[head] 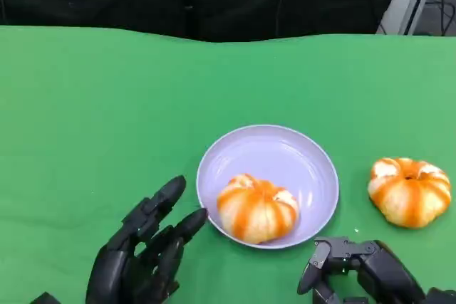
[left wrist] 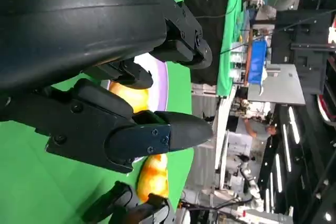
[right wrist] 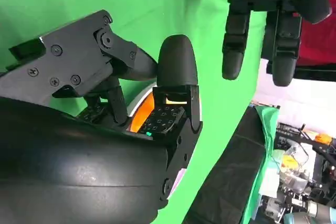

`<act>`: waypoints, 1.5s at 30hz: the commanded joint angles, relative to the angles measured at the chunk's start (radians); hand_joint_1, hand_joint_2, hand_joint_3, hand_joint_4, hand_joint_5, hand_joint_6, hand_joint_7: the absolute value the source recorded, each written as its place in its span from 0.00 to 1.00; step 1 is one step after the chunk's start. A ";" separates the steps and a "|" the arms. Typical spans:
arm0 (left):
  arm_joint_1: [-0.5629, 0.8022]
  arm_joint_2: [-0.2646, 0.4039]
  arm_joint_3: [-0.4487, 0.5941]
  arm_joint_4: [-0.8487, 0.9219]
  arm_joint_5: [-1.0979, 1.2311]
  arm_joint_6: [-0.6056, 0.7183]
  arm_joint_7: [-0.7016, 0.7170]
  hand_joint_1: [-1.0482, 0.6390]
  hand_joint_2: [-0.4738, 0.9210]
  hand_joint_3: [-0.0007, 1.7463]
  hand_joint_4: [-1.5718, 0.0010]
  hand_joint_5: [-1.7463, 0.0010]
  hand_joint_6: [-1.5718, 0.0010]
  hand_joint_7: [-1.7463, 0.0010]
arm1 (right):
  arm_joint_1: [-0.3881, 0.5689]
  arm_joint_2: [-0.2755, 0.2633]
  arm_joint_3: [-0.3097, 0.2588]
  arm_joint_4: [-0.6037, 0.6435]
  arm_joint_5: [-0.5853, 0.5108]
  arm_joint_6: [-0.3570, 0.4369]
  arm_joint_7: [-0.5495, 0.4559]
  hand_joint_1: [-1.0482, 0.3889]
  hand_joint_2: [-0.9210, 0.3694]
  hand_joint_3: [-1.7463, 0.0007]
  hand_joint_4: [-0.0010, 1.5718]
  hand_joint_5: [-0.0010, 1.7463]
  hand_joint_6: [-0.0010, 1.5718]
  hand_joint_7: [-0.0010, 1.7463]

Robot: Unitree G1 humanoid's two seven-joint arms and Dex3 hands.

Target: Grasp the bread from the table and place it into the plate.

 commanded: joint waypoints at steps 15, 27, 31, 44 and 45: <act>-0.063 -0.002 0.013 0.110 0.088 -0.136 0.030 0.68 1.00 0.16 0.55 0.98 0.65 0.97 | -0.002 -0.013 -0.009 0.008 0.008 -0.009 0.001 0.64 0.22 0.47 0.51 0.85 0.54 0.65; -0.126 0.034 -0.015 0.206 0.254 -0.245 0.118 0.63 0.85 0.44 0.33 0.40 0.22 0.67 | 0.003 -0.014 -0.009 -0.001 0.010 -0.010 0.004 0.64 0.22 0.47 0.51 0.85 0.54 0.65; -0.136 0.037 -0.024 0.231 0.242 -0.257 0.109 0.63 0.79 0.55 0.38 0.26 0.30 0.48 | 0.004 -0.011 -0.010 -0.003 0.015 -0.006 0.005 0.63 0.23 0.47 0.51 0.84 0.54 0.66; -0.170 0.054 -0.051 0.328 0.220 -0.300 0.058 0.59 0.72 0.63 0.44 0.13 0.37 0.34 | 0.006 -0.020 -0.013 -0.007 0.017 -0.005 0.011 0.64 0.22 0.47 0.51 0.85 0.54 0.66; -0.169 0.053 -0.052 0.328 0.219 -0.301 0.058 0.59 0.72 0.63 0.45 0.13 0.38 0.34 | 0.007 -0.020 -0.013 -0.008 0.017 -0.004 0.012 0.64 0.22 0.47 0.51 0.85 0.54 0.66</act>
